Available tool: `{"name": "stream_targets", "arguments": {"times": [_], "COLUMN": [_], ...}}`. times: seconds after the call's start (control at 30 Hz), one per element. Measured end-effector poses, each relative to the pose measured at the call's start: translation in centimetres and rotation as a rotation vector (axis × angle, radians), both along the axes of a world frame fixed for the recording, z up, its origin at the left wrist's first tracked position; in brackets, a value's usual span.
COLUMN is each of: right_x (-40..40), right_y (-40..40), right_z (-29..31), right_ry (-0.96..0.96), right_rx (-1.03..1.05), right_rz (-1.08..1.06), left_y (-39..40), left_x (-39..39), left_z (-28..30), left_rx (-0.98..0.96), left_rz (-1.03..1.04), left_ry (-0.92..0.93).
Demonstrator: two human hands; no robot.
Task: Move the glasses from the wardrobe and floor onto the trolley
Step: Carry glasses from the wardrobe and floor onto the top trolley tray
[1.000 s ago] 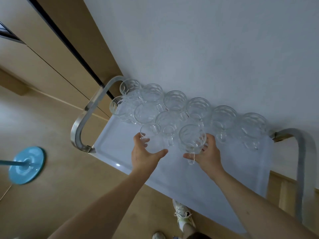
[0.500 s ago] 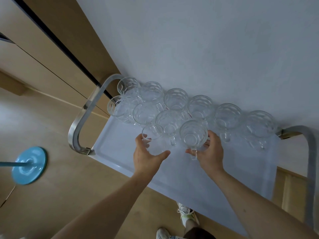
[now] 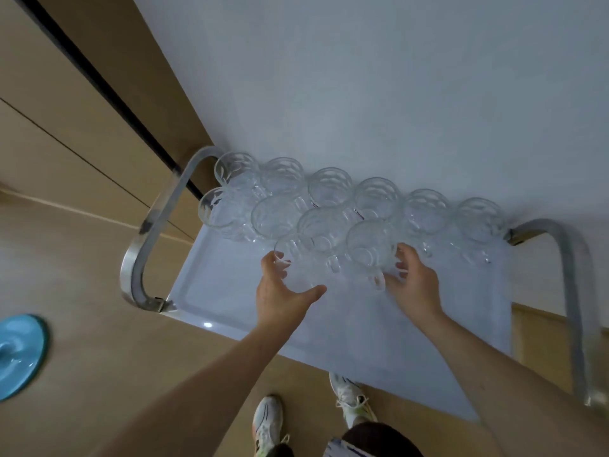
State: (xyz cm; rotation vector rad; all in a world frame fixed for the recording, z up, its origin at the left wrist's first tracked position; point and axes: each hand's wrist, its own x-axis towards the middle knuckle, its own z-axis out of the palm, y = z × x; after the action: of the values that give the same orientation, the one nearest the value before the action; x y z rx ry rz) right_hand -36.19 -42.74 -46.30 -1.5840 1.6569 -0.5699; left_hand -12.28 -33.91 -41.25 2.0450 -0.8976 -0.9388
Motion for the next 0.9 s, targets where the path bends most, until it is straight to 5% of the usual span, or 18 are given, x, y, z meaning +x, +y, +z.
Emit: {"name": "stream_targets", "arguments": {"times": [0.4,0.67,0.9], "right_x": [4.1,9.9,11.8], "right_y": [9.7,15.1,18.9], "right_z": [4.0,4.2,2.2], "right_ry": [0.323,0.620,0.664], "right_rx": [0.001,0.078,0.095], "right_rz": [-0.195,0.058,0.175], "left_y": [3.5,7.6,11.9], "left_x": [6.5,10.2,11.5], "left_z": [0.7,-0.1,-1.4], "left_rx": [-0.097,-0.110,-0.102], "left_rz": [-0.195,-0.193,-0.168], "left_ry": [0.043,0.064,0.086]}}
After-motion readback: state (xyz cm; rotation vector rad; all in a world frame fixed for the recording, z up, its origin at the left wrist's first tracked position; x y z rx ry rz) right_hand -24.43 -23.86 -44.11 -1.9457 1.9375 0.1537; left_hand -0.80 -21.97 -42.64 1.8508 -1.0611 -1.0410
